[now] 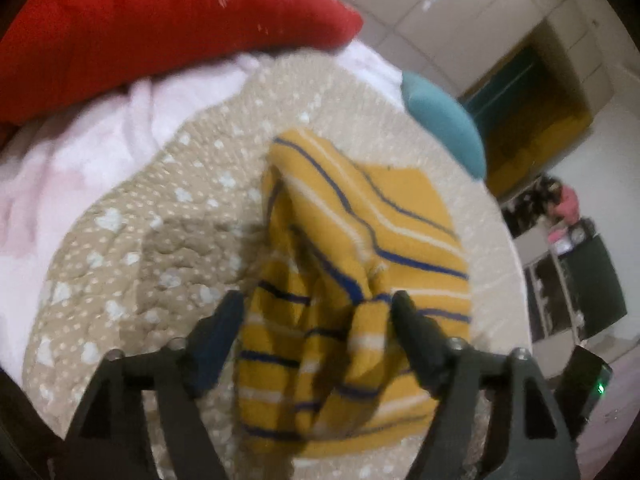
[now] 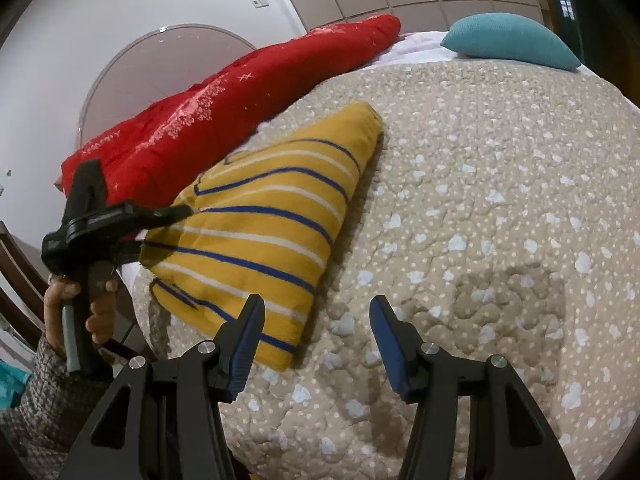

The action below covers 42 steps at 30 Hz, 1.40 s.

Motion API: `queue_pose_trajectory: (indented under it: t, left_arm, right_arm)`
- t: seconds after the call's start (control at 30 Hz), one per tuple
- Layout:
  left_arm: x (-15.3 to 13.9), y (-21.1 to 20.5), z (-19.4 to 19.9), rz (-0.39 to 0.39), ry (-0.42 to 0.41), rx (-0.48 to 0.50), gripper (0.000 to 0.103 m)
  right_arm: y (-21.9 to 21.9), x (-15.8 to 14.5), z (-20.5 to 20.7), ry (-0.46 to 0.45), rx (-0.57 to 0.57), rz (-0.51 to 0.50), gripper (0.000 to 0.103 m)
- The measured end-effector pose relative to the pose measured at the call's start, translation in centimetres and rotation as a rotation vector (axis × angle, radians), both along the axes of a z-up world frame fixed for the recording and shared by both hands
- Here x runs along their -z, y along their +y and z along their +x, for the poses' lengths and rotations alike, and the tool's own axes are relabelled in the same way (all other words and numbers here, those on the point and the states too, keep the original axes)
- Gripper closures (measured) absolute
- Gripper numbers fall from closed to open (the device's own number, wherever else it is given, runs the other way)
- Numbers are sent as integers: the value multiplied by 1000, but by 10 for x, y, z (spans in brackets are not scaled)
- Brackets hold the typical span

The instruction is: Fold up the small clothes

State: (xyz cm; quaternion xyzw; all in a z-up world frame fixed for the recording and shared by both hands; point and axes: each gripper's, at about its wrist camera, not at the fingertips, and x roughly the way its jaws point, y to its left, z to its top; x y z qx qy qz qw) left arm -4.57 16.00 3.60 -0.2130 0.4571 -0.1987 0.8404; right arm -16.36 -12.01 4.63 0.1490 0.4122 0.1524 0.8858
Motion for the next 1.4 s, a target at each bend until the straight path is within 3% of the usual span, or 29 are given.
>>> queue_pose_trajectory:
  t: [0.1, 0.17, 0.2, 0.23, 0.27, 0.37, 0.43, 0.53, 0.63, 0.7, 0.73, 0.77, 0.83, 0.93, 1.1, 1.17, 1.23, 1.3, 1.33, 1.4]
  left_arm:
    - [6, -5, -15, -68, 5, 69, 22]
    - [14, -17, -22, -42, 19, 106, 24]
    - [17, -29, -29, 11, 16, 133, 32]
    - [18, -35, -34, 60, 13, 136, 61]
    - [19, -39, -42, 109, 14, 130, 71]
    - [18, -24, -56, 32, 36, 101, 79]
    - [19, -14, -63, 3, 55, 91, 80]
    - [17, -9, -67, 15, 62, 84, 81]
    - [1, -3, -79, 77, 21, 78, 80]
    - [-15, 5, -77, 58, -39, 62, 64]
    - [-23, 11, -74, 29, -69, 51, 35]
    - [-30, 15, -69, 10, -97, 24, 14]
    - [-37, 19, -59, 0, -141, -4, 11]
    - [-34, -5, -16, -9, -131, 90, 6]
    - [11, -44, 39, 123, -4, 187, 6]
    - [34, -49, 48, 89, 53, 235, 5]
    - [43, -41, 47, 26, 48, 195, 4]
    - [40, -40, 45, -2, 61, 177, 24]
    - [38, -39, 44, -77, 96, 192, 51]
    - [28, -44, 42, -87, 97, 181, 53]
  right_arm:
    - [-2, 1, 3, 1, -4, 50, 43]
    - [4, 4, 10, 15, -15, 84, 43]
    - [10, 5, 15, 18, -25, 84, 43]
    - [15, 6, 19, 21, -34, 71, 43]
    - [24, 10, 24, 43, -48, 41, 46]
    - [42, 26, 27, 120, -101, 16, 51]
    - [49, 34, 23, 118, -109, -26, 50]
    - [41, 37, 21, 122, -87, 31, 50]
    - [32, 35, 19, 134, -91, 64, 50]
    - [22, 26, 14, 104, -88, 83, 50]
    - [16, 19, 12, 79, -82, 95, 47]
    - [7, 11, 12, 50, -68, 108, 42]
    - [-7, 0, 15, 17, -36, 128, 32]
    - [-26, -5, 39, 12, 6, 176, 25]
    - [-33, 13, 95, 73, 31, 277, 25]
    - [-25, 23, 121, 100, 15, 322, 25]
    - [-10, 39, 143, 145, -22, 335, 25]
    - [0, 57, 159, 184, -37, 388, 29]
    - [1, 58, 162, 183, -33, 398, 39]
    - [3, 49, 165, 187, -54, 422, 51]
